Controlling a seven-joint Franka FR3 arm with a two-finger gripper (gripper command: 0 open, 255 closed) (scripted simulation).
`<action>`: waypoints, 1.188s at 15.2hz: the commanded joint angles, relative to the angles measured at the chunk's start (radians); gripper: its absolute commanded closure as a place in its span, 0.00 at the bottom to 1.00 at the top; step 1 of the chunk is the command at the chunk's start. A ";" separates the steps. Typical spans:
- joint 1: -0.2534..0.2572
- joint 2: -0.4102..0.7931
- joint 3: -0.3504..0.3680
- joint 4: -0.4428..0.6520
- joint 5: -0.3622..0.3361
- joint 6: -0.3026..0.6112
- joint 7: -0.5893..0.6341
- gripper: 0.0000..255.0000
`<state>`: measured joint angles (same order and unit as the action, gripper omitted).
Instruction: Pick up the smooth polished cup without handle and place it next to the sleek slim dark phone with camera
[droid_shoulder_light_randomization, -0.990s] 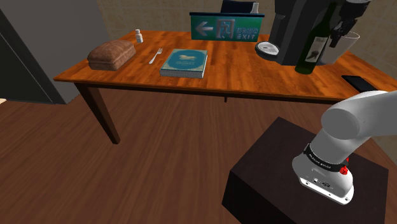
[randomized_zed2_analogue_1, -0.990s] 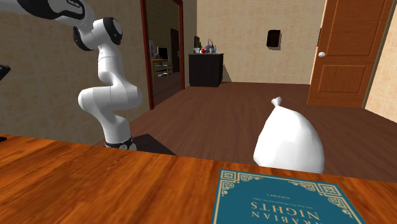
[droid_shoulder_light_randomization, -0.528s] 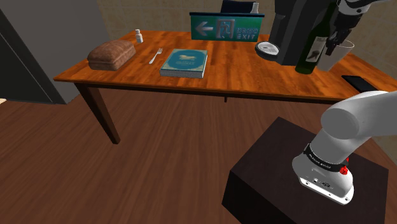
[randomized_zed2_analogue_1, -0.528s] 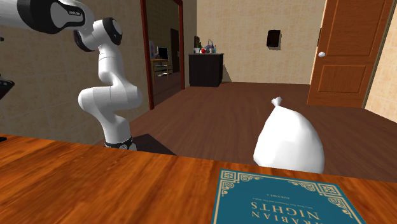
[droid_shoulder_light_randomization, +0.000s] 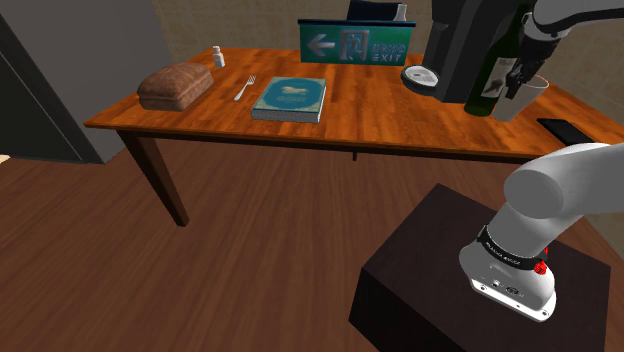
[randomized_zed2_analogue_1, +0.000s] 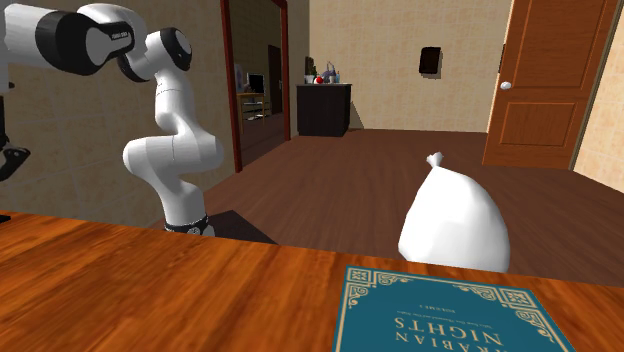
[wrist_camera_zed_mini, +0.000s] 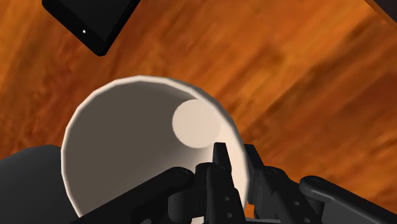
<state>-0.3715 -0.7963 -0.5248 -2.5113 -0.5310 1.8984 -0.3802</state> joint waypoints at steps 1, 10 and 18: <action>0.000 0.000 -0.001 -0.003 -0.001 0.003 0.001 1.00; 0.000 0.000 -0.001 -0.003 -0.001 0.003 0.001 0.00; 0.010 -0.020 0.058 0.099 0.043 -0.124 -0.010 0.00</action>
<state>-0.3626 -0.8172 -0.4686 -2.4150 -0.4898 1.7771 -0.3902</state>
